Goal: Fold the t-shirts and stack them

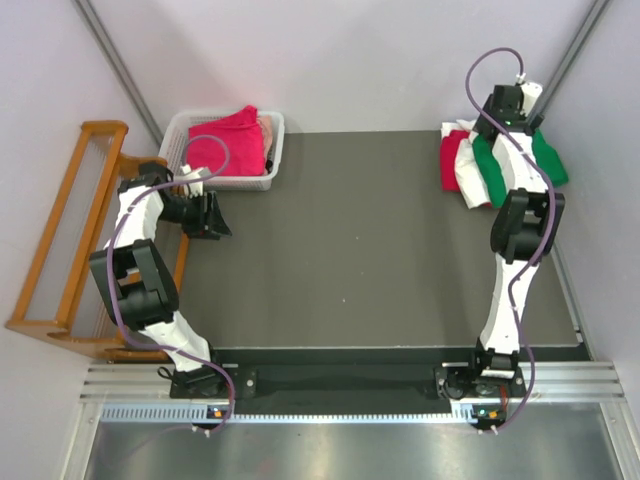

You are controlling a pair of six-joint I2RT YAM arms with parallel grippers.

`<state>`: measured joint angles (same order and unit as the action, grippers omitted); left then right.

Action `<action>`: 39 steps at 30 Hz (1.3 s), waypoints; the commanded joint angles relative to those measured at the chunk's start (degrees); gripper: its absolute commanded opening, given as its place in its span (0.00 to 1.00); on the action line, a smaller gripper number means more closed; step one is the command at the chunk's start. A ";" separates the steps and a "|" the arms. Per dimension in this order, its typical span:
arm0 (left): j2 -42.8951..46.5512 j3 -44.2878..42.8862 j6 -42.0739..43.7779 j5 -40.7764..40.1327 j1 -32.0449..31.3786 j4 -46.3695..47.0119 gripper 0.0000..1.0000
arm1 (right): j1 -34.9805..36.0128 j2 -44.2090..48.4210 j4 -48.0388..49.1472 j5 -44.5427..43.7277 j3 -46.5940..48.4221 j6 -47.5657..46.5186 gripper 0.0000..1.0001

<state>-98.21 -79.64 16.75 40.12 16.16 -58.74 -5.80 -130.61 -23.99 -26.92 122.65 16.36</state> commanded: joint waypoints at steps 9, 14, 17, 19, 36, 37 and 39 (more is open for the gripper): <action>-0.66 -1.84 0.30 1.89 0.62 0.38 0.55 | -2.72 -10.01 -11.42 12.40 10.23 8.16 1.00; -1.01 -1.84 0.30 1.89 0.62 0.47 0.55 | -2.99 -12.74 -15.81 16.02 9.28 9.04 1.00; -1.28 -2.19 0.21 2.77 0.71 0.38 0.55 | -2.99 -12.04 -16.27 16.72 5.15 8.95 1.00; -1.37 -2.19 0.12 3.38 0.71 0.38 0.55 | -2.90 -11.43 -16.61 17.33 2.78 8.86 1.00; 3.90 1.59 1.61 5.50 0.80 -0.76 0.54 | -1.32 -2.73 -13.72 18.21 6.28 1.75 1.00; 4.52 1.76 1.62 5.67 0.89 -0.85 0.54 | -1.32 -2.46 -13.28 18.56 7.07 1.57 1.00; 5.22 2.38 2.14 5.76 0.80 -1.29 0.54 | -1.32 -1.32 -12.93 19.09 8.83 1.05 1.00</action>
<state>-97.32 -78.17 16.73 43.18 16.45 -58.98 -8.75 -136.11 -31.66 -12.32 127.74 18.70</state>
